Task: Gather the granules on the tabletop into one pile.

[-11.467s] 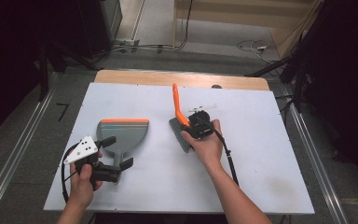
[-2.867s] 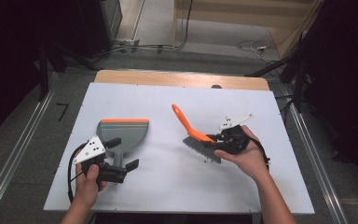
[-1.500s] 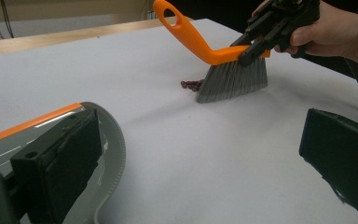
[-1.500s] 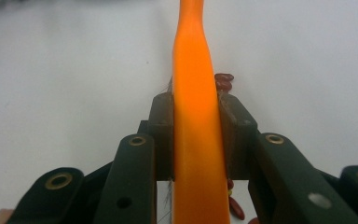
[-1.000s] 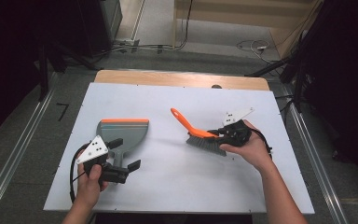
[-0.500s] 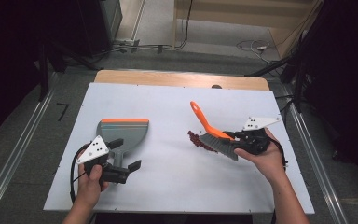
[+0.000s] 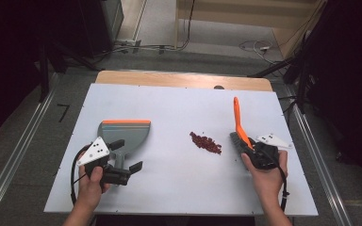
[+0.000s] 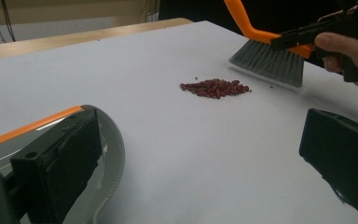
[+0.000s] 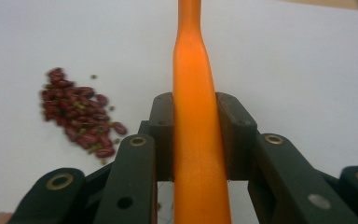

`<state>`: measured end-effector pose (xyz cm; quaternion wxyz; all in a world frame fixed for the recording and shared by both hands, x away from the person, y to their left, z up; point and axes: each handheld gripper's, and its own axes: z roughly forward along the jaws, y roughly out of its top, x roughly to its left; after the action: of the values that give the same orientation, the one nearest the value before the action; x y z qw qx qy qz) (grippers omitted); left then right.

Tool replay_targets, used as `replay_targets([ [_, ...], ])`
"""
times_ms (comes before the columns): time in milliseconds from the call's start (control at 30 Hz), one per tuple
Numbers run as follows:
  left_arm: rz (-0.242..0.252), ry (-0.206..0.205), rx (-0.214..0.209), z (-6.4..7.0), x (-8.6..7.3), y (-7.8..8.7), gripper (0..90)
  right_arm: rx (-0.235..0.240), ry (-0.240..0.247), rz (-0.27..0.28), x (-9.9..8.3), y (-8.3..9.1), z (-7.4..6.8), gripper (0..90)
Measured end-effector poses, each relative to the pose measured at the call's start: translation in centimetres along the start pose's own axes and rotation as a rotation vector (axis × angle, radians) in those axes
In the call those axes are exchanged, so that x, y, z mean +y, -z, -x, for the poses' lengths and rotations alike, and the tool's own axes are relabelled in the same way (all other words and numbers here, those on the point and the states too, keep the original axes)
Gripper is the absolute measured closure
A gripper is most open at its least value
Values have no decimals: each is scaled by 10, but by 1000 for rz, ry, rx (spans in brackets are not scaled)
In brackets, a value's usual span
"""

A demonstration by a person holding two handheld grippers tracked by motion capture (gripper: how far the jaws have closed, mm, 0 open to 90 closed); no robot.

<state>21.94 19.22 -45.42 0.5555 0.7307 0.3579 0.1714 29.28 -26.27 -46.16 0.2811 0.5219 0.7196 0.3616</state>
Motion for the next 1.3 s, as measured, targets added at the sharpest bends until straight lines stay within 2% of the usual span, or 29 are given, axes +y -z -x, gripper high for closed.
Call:
replay_targets([
  [67, 2, -4, 2, 1, 1, 0, 0, -30, -21, 9, -4, -5, -8, 689],
  [167, 9, 1, 2, 0, 1, 1, 0, -73, -13, 29, -3, -14, -24, 690],
  [300, 9, 4, 5, -2, 1, 2, 0, -82, 13, 26, 4, -23, -39, 690],
  [400, 5, 5, 4, -2, 0, 1, 0, -72, 8, 14, 10, -29, -45, 690],
  [567, 3, 6, 4, -2, 0, 0, 0, -27, -29, 19, 18, -35, -47, 690],
  [700, 3, 9, 7, -3, 0, 1, 0, -6, -50, 50, 26, -31, -47, 690],
  [833, 5, 9, 6, -3, -1, 0, 0, -44, -31, 43, 27, -24, -44, 690],
  [967, 3, 4, 4, -2, 0, 0, 0, -67, -6, 11, 18, -30, -43, 690],
  [1133, 4, 6, 7, -1, 0, 0, 0, -34, -8, 18, 14, -33, -55, 690],
  [1167, 3, 5, 6, -1, 0, 0, 0, -33, 6, 18, 15, -34, -58, 690],
  [1233, 3, 6, 5, -1, 0, -1, 0, -6, 1, 23, 16, -34, -60, 690],
  [1300, -1, 5, 4, -2, -1, 0, 0, 1, 6, 32, 20, -33, -58, 690],
])
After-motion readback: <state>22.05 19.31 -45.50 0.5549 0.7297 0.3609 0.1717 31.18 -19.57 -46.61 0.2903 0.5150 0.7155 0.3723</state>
